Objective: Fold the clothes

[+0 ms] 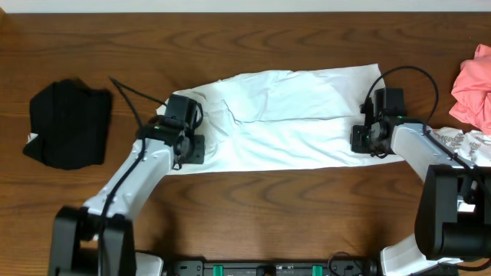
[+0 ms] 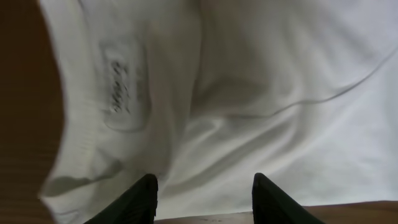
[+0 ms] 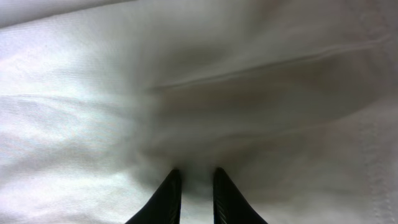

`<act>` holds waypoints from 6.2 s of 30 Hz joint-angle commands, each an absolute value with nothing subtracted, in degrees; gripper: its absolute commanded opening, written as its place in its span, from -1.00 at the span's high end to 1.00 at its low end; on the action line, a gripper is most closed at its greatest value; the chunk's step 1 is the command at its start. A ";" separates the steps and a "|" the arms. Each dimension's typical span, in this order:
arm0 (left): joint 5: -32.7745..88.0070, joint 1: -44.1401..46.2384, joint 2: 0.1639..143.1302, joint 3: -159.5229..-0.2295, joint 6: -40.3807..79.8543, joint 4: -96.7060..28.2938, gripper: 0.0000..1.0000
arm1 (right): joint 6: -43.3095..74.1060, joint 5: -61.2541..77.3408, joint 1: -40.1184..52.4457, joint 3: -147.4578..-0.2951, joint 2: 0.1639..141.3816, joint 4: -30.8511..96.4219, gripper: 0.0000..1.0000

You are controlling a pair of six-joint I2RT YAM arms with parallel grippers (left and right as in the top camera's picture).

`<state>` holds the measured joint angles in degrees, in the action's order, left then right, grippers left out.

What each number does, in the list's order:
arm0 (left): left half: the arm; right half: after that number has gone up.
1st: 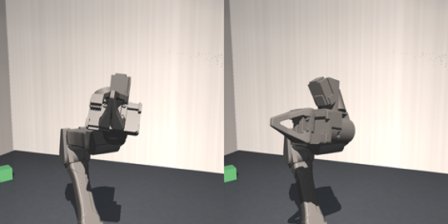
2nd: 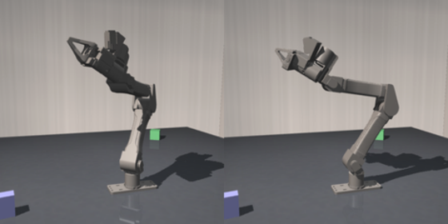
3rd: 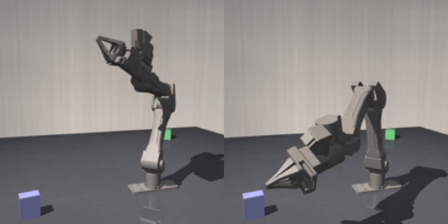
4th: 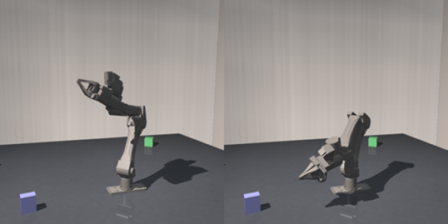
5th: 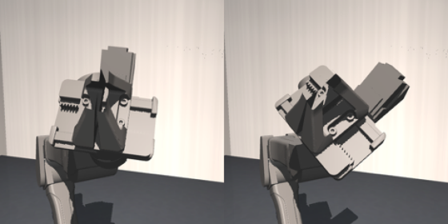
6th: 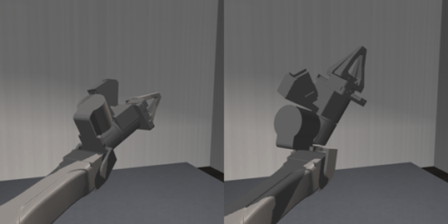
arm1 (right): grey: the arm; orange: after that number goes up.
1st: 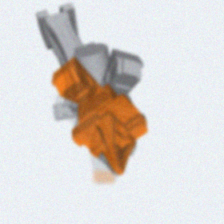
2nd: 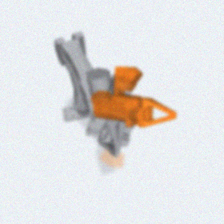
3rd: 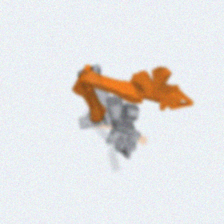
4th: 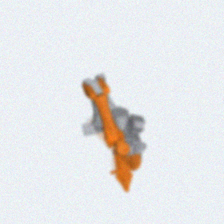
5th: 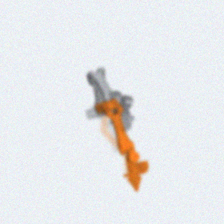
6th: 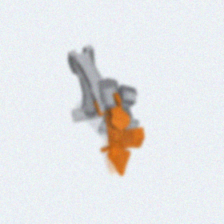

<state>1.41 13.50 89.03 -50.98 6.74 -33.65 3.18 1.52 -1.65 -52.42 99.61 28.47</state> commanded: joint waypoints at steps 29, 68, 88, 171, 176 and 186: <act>-2.66 8.82 94.15 -50.68 8.91 -35.00 0.07 | 2.48 1.30 -1.13 -51.66 100.31 29.89 0.66; -11.75 3.53 99.88 -50.68 8.58 -27.07 -0.14 | 4.25 -3.51 -8.80 -50.43 105.80 31.33 0.71; -14.57 -0.89 99.48 -51.03 6.52 -24.53 -0.24 | 4.91 -2.48 -12.19 -50.43 105.80 31.53 0.75; 23.53 3.31 129.88 -104.05 8.67 -29.89 -0.26 | 0.56 9.28 -12.71 -103.07 136.05 35.33 0.10; 23.53 3.31 129.88 -104.05 8.67 -30.11 -0.26 | 0.60 9.28 -12.73 -103.07 136.05 36.29 0.72; 23.33 3.31 129.88 -103.57 8.64 -32.12 -0.26 | 0.60 9.23 -12.78 -103.09 135.85 37.65 0.77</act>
<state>23.62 3.53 128.86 -103.04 9.19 -31.68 0.64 8.88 -12.78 -102.72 133.99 36.64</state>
